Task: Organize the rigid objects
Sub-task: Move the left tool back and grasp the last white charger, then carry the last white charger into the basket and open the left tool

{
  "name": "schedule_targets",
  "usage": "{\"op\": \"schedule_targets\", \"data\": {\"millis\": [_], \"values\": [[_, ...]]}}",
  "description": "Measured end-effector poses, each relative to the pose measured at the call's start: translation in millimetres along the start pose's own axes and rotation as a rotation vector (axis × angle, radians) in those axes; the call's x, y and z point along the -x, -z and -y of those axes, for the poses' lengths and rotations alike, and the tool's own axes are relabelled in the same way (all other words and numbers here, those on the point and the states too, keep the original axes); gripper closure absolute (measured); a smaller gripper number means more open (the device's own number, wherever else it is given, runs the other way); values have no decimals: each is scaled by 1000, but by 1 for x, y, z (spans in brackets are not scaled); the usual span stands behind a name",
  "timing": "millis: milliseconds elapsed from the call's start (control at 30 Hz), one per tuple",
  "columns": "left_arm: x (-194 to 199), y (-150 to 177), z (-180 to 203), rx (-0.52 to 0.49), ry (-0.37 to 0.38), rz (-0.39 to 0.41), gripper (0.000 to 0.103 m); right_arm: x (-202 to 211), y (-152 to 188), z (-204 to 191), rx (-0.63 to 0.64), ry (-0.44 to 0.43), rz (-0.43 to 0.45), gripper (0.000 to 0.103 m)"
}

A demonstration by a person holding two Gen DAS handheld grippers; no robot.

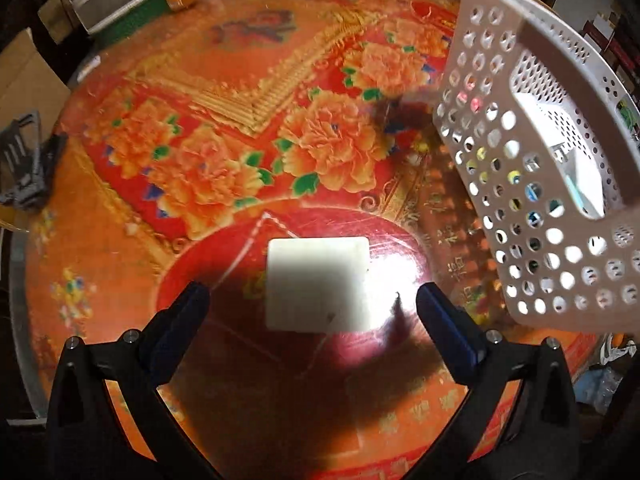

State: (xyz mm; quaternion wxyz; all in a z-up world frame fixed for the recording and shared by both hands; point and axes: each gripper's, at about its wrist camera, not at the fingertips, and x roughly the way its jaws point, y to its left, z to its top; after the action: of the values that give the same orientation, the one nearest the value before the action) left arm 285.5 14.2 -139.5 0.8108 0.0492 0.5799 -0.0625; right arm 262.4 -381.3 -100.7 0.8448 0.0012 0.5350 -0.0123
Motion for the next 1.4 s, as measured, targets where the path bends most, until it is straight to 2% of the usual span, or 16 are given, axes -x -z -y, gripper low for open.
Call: {"op": "schedule_targets", "data": {"millis": [67,200,267,467,633,1000,1233,1400], "values": [[-8,-1,0,10,6,-13,5,0,0,0,0,-1,0,74],[-14,-5,-1,34,24,-15,20,0,0,-1,-1,-3,0,74],[-11,-6,1,33,26,-6,41,0,-1,-1,3,-2,-1,74],[-5,-7,5,20,-13,8,41,0,0,-1,3,-6,1,74],[0,-3,3,22,-9,16,41,0,0,-1,5,-4,0,74],[33,-2,-10,37,-50,96,41,1,-1,-2,6,0,4,74],[96,-25,-7,33,-97,209,41,0,-1,-2,8,-3,3,74],[149,-48,25,-34,-162,298,41,0,0,-1,10,-7,3,74]]}}
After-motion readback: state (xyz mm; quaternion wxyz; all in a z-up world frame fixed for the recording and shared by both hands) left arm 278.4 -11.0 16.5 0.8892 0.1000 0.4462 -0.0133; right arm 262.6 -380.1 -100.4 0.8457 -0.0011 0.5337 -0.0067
